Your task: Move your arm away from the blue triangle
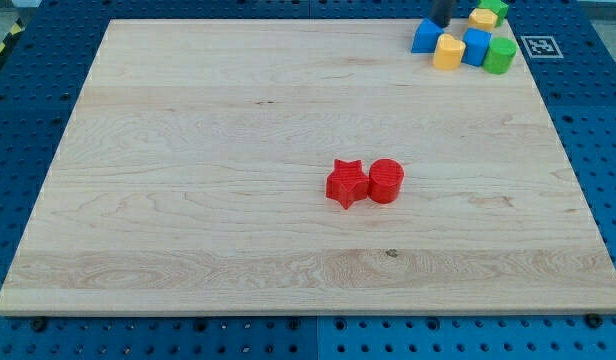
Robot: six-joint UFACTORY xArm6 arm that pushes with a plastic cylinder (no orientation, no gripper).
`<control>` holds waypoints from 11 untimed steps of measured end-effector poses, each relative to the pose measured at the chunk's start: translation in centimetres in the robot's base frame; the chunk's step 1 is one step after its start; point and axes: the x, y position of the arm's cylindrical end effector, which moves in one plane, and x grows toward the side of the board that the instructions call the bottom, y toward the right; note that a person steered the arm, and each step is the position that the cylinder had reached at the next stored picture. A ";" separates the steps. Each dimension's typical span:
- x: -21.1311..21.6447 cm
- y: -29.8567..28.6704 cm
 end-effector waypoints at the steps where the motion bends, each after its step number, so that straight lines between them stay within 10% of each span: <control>1: 0.9 -1.0; 3: 6.1 0.2; 5: -0.1 0.1; 11: -0.5 2.6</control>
